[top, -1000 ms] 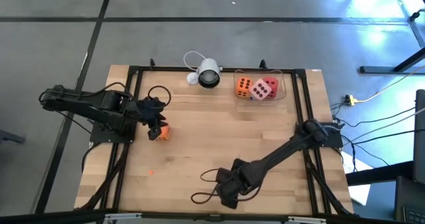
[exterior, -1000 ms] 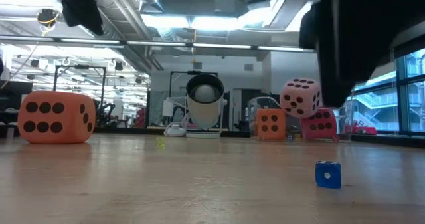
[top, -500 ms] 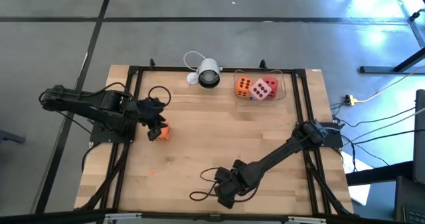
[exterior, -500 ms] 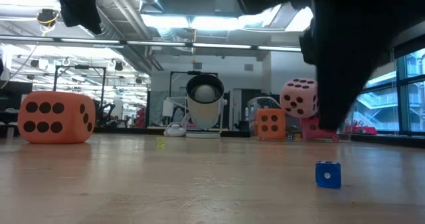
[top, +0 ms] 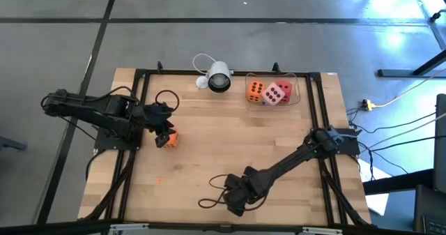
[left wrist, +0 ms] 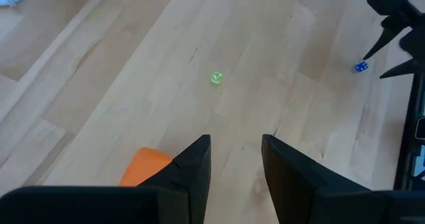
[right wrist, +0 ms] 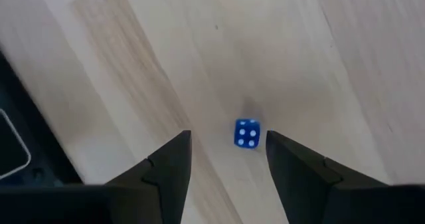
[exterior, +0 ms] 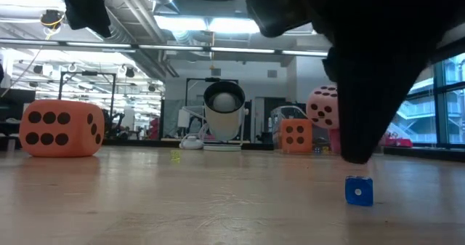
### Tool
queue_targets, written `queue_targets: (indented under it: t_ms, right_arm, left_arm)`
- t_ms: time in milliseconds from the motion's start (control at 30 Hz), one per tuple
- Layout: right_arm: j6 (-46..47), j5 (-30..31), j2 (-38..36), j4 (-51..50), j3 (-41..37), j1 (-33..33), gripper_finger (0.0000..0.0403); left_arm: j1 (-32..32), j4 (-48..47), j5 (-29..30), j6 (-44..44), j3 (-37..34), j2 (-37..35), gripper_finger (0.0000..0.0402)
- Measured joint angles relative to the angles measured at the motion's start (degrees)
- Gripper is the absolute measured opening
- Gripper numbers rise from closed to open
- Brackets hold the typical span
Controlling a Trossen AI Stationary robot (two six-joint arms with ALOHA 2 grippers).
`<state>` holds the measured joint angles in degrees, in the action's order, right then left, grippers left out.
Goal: Pick & Place Dice
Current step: Put the small blue dice into the transparent container
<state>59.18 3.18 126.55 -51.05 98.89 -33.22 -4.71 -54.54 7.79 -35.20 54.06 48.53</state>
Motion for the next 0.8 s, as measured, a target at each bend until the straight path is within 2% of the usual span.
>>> queue_targets:
  t_ms: [567,800]
  right_arm:
    - [-1.09,-1.25,1.66,-0.42,-0.04,0.65,0.0192]
    - [-1.11,-1.80,2.68,-0.24,0.03,1.29,0.0173]
  left_arm:
    - [0.00,0.04,0.00,-0.63,0.00,0.00,0.0130]
    - [0.00,0.04,0.00,-0.63,0.00,0.00,0.0130]
